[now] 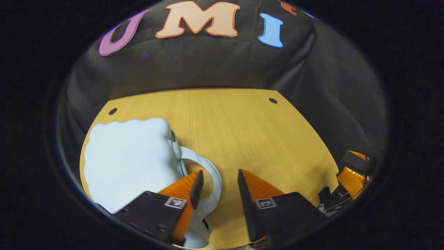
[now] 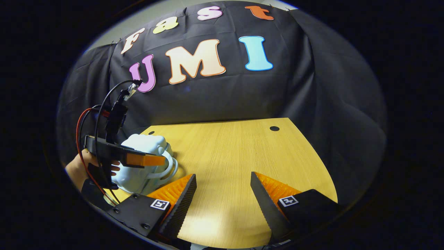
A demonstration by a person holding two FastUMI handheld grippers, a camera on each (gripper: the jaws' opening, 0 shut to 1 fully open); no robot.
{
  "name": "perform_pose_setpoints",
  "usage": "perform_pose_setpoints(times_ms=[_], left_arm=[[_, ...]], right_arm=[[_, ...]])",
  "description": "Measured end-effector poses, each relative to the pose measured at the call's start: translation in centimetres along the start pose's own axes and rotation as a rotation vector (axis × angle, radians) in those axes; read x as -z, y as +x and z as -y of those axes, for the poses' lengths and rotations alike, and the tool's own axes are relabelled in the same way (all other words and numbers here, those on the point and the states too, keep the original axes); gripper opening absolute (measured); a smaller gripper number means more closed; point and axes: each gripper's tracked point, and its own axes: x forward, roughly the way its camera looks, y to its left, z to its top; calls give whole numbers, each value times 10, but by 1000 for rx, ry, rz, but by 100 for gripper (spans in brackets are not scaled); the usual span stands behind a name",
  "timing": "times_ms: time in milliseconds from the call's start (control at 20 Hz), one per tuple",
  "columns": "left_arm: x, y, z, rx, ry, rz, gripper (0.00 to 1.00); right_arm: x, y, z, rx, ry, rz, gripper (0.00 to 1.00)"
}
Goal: First open the suitcase, pack the skin care products into it, and then close the suitcase.
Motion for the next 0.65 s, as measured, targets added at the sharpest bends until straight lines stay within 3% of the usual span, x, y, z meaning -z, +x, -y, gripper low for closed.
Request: perform_pose_setpoints(times_ms=[50,100,150,200,250,400,450,650], left_arm=[[-16,-5,1,-22,0,64,79],[-32,-15,1,-57,4,139,84],[-51,-26,-2,-100,14,226,80],[-70,-41,-2,-148,29,311,82],[-86,-60,-6,-205,46,391,85],[-122,-107,-11,-316,114,554,90],[-130,-118,-8,-330,127,582,94],[-143,-147,-15,-323,93,617,95]], right_arm=[[-8,1,-1,-11,-1,18,94],[-19,1,-2,-22,-2,43,98],[-30,2,-4,-33,-3,70,98],[-44,3,-6,-43,-3,103,94],[-60,2,-10,-52,-2,140,98],[-114,-1,-24,-78,-2,271,98],[-131,-4,-30,-85,-7,315,98],[-196,-27,-54,-109,10,486,97]])
